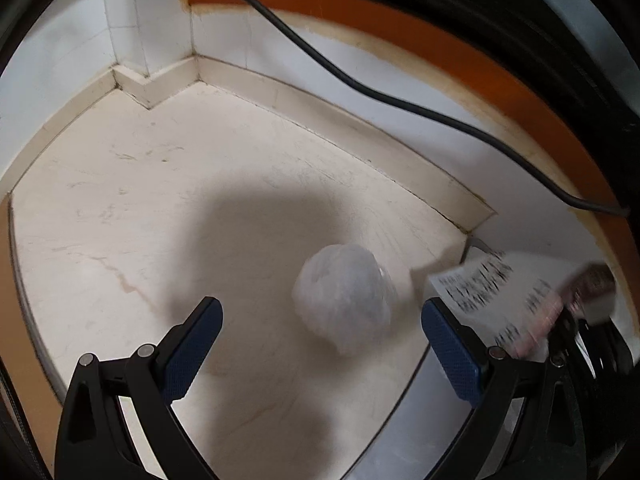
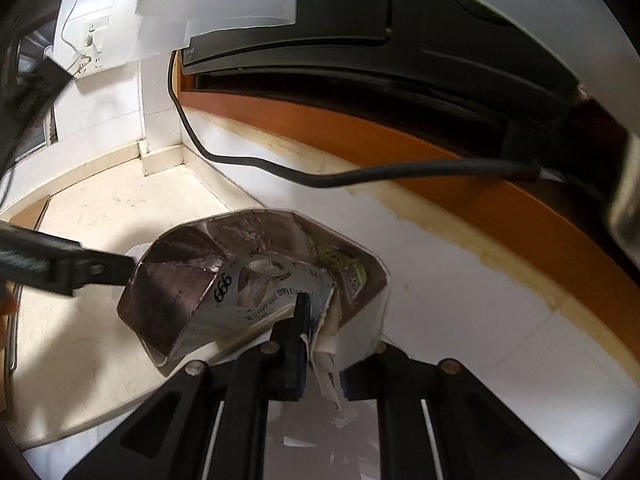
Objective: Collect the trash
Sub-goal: 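Grasp the silver foil pouch with the right tool while the left tool grasps the plastic bag, then carry the foil pouch and plastic bag down toward the floor bin with both tools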
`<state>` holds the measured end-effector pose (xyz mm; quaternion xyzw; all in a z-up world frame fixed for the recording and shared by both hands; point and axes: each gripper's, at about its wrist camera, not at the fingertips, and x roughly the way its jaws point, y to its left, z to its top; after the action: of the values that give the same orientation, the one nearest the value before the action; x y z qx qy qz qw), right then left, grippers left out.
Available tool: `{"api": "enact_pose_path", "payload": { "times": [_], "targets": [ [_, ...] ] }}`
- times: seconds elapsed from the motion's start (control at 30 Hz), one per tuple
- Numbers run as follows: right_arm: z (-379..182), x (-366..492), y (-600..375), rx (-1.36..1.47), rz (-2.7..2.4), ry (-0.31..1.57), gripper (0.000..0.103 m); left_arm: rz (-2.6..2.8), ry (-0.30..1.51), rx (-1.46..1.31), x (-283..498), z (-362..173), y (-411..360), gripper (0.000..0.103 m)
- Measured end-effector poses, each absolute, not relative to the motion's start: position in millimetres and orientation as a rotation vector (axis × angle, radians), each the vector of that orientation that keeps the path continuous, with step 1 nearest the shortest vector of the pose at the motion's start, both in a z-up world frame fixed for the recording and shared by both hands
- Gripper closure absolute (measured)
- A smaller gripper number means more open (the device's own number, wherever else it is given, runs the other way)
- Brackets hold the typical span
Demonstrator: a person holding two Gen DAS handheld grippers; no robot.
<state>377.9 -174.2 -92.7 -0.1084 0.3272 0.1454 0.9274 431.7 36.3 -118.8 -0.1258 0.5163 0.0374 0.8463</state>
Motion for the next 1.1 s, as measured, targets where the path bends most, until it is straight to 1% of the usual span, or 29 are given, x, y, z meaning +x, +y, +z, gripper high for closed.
{"api": "enact_pose_path", "payload": {
  "times": [0.03, 0.07, 0.1, 0.13, 0.17, 0.2, 0.23, 0.3, 0.47, 0.7, 0.8, 1.1],
  "targets": [
    [-93.1, 375.8, -175.6, -0.220, 0.298, 0.672, 0.092, 0.082, 1.099, -0.263, 437.5, -124.5, 34.1, 0.007],
    [-93.8, 374.6, -176.5, -0.219, 0.297, 0.673, 0.092, 0.082, 1.109, -0.261, 441.4, -128.8, 32.3, 0.014],
    [-94.9, 372.9, -177.8, -0.217, 0.296, 0.676, 0.092, 0.075, 1.119, -0.260, 445.0, -133.0, 30.6, 0.026],
    [-95.3, 372.3, -178.0, -0.216, 0.297, 0.678, 0.091, 0.071, 1.129, -0.257, 448.5, -137.0, 28.5, 0.033],
    [-95.4, 371.5, -179.5, -0.211, 0.296, 0.681, 0.092, 0.069, 1.135, -0.256, 449.7, -139.2, 27.4, 0.048],
    [-95.7, 371.1, -180.2, -0.206, 0.297, 0.684, 0.091, 0.065, 1.142, -0.257, 451.8, -142.7, 26.2, 0.053],
    [-95.7, 370.8, -180.3, -0.203, 0.297, 0.686, 0.091, 0.065, 1.135, -0.260, 450.9, -144.1, 24.9, 0.054],
    [-95.0, 368.9, -180.9, -0.196, 0.299, 0.687, 0.091, 0.067, 1.102, -0.253, 445.3, -141.3, 23.3, 0.061],
    [-95.3, 362.6, -178.1, -0.177, 0.311, 0.705, 0.092, 0.074, 1.068, -0.229, 419.2, -129.9, 19.6, 0.066],
    [-95.1, 341.0, -174.2, -0.148, 0.328, 0.738, 0.092, 0.092, 0.993, -0.222, 335.4, -96.4, 13.9, 0.066],
    [-92.2, 325.0, -174.0, -0.138, 0.332, 0.755, 0.094, 0.088, 0.977, -0.216, 299.2, -85.9, 12.0, 0.066],
    [-73.0, 263.5, -170.3, -0.122, 0.341, 0.770, 0.096, 0.065, 0.936, -0.193, 204.7, -66.3, 17.6, 0.066]
  ]
}}
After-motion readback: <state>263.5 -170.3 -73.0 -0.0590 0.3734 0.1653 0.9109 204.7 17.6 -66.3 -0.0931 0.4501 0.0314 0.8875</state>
